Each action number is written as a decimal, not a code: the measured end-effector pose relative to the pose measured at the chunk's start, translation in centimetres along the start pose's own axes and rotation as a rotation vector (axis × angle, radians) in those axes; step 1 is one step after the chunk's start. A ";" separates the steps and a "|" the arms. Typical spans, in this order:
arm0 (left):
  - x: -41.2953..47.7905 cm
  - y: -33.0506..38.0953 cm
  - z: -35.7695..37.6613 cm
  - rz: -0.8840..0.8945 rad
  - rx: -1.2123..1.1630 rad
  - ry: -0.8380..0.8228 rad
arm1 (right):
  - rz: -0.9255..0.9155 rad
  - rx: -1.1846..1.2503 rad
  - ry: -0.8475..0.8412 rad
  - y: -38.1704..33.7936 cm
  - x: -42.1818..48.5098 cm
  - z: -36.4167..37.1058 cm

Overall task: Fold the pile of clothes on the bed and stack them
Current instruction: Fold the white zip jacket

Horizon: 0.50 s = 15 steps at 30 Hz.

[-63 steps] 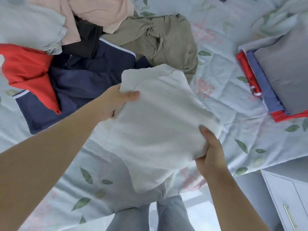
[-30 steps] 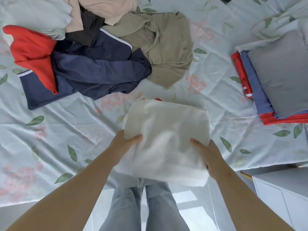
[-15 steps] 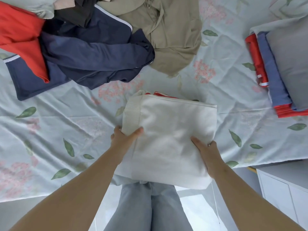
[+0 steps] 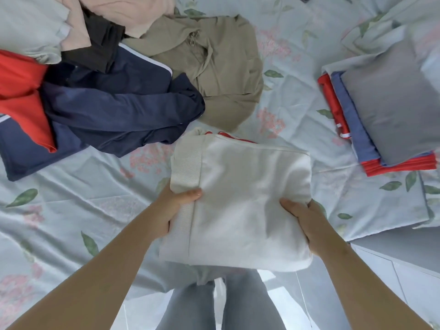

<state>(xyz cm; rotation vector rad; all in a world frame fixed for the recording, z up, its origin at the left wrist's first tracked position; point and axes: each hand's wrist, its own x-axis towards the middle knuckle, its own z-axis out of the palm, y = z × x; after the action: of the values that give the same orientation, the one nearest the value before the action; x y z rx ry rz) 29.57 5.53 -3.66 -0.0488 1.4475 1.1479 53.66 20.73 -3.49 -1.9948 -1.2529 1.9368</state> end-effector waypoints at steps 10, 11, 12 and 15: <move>7.1 7.1 11.8 0.190 -0.076 0.016 | -0.279 -0.138 0.063 -14.4 7.4 -8.9; 8.2 7.2 13.2 0.202 -0.082 0.068 | -0.295 -0.202 0.085 -15.4 9.0 -9.8; 9.4 7.2 14.6 0.220 -0.047 0.165 | -0.295 -0.286 0.130 -16.3 10.5 -10.6; 12.5 6.2 19.1 0.212 0.515 0.615 | -0.268 -0.777 0.399 -17.7 14.0 -12.1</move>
<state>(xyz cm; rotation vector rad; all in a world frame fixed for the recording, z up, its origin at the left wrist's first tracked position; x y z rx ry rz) 36.28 28.16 -5.47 0.1260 2.3093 0.9284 53.74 46.31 -2.03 -2.1725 -2.2037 0.9161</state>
